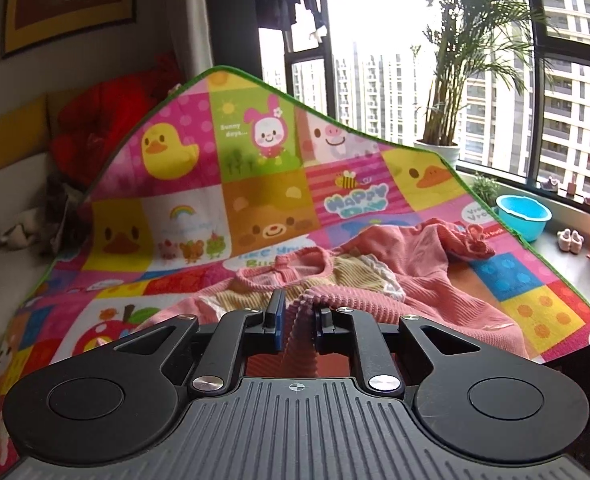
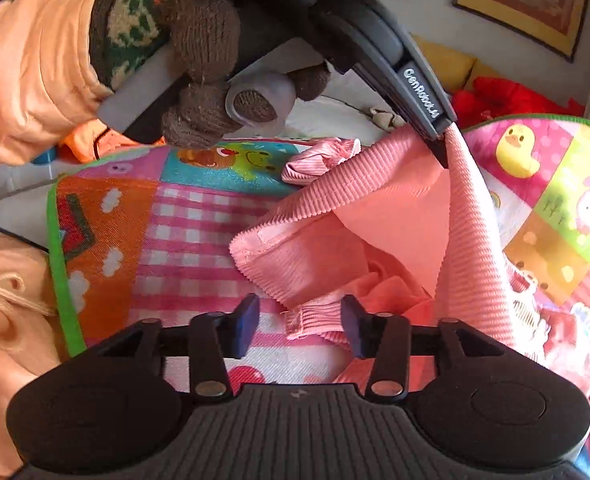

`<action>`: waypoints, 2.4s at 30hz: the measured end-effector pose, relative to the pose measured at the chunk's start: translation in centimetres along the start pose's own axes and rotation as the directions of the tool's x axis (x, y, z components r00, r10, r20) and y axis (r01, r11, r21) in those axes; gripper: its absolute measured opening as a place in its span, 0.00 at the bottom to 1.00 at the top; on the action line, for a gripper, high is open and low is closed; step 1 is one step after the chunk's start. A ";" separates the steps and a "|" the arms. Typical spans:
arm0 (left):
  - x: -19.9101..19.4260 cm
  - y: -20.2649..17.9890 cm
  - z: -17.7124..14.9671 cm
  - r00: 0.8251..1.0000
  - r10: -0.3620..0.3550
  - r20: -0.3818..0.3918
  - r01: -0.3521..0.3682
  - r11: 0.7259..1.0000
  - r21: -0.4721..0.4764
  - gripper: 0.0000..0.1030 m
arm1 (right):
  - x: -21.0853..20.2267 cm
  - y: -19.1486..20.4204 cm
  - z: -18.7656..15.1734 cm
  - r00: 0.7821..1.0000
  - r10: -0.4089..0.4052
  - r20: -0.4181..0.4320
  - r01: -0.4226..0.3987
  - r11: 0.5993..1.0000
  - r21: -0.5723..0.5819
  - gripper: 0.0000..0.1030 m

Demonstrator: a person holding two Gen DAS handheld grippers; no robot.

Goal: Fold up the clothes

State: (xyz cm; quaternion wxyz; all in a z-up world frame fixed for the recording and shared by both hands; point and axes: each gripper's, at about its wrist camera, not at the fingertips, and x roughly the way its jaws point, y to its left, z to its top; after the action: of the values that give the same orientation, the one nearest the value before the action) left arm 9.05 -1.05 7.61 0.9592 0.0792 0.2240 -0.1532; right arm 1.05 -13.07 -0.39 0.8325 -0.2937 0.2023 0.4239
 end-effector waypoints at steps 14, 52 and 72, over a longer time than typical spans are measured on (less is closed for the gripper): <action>-0.1 0.8 -0.7 1.000 0.008 -0.012 -0.009 0.999 -0.035 0.24 | 0.8 -7.1 -2.9 0.980 0.195 0.033 -0.169 0.738 0.654 0.02; -7.6 4.5 -9.4 0.918 0.383 -0.103 -0.369 0.919 0.137 0.91 | -7.6 -9.4 -9.6 0.757 -0.621 -0.203 0.649 0.750 0.128 0.74; -9.9 3.8 -8.0 0.911 0.411 0.015 -0.411 0.908 0.083 0.95 | -8.3 -8.3 -8.0 0.715 -0.688 -0.125 0.697 0.714 0.063 0.88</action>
State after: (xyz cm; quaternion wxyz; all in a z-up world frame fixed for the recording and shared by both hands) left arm -1.41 6.84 5.36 0.9654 0.1654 0.1971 0.0429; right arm 2.49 -27.15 1.12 0.9346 -0.3232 0.1377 0.0559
